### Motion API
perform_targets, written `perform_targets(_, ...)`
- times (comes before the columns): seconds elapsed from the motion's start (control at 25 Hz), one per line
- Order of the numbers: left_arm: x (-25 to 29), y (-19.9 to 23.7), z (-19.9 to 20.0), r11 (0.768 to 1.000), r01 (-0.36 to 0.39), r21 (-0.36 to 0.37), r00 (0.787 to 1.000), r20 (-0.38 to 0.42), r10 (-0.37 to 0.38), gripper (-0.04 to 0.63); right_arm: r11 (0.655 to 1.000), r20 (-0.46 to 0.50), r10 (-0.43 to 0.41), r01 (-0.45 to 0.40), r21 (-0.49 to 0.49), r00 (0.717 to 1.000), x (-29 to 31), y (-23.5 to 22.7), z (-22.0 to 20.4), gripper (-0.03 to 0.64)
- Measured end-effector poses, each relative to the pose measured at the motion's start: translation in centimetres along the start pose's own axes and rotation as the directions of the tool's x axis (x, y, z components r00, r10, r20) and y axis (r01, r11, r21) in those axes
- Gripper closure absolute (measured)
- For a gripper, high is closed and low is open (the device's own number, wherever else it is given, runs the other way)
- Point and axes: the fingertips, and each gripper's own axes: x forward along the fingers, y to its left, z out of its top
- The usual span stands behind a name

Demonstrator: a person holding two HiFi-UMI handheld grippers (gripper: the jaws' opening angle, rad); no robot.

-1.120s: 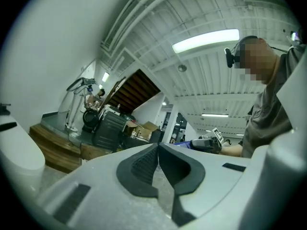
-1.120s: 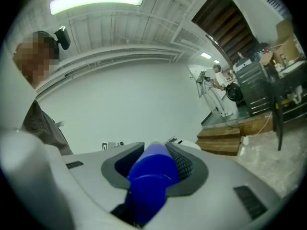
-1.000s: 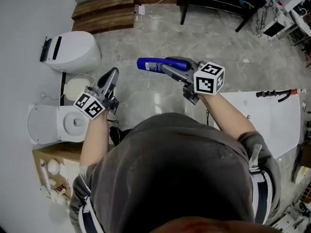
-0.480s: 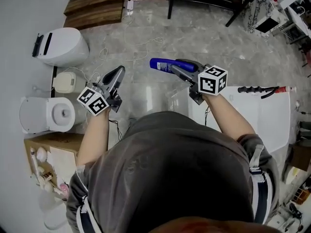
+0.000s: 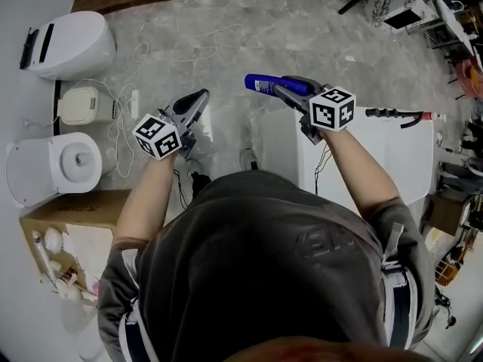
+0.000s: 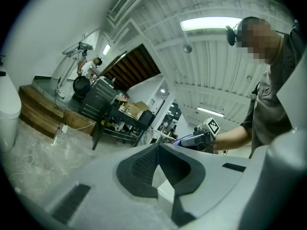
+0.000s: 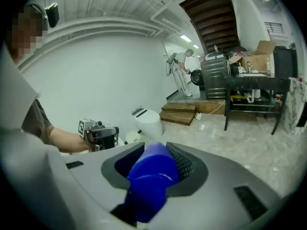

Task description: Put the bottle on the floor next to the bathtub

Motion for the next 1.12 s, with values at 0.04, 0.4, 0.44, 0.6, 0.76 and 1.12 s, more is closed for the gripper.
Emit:
perform_targets(0.04,-0.3,0.7,-1.2,1.000,-0.002,-0.009,1.000,-0.017,0.002,0.588,1.000,-0.031,-0.016,0.015,-0.015,0.999,1.0,-0.2,-1.2,0.485)
perform_targets(0.4,1.4,6.5,-14.1,0.978,-0.182,-0.102,0.978,-0.124,0.169,0.588,0.984,-0.347,-0.040,-0.024,-0.178,0.937,10.1,-7.0,-17.5,0.485)
perform_targets(0.44,1.9,7.2,-16.0,0.972,-0.206,-0.112,0.972,-0.138,0.190,0.588,0.982,-0.378,-0.044,-0.031,-0.188,0.925,11.3,-8.0,-19.8,0.485)
perform_targets(0.6,3.7,9.8,-24.2,0.952,-0.255,-0.171,0.953,-0.210,0.218,0.588,0.974,-0.475,-0.066,-0.047,-0.222,0.878,15.9,-11.8,-29.1,0.485)
perform_targets(0.76,5.4,13.1,-32.8,0.944,-0.269,-0.191,0.935,-0.286,0.209,0.588,0.969,-0.550,-0.101,-0.043,-0.243,0.829,20.3,-15.5,-38.6,0.485)
perform_targets(1.12,6.2,21.7,-49.2,0.949,-0.268,-0.164,0.884,-0.433,0.175,0.588,0.951,-0.661,-0.195,-0.026,-0.308,0.724,29.2,-23.3,-56.3,0.485)
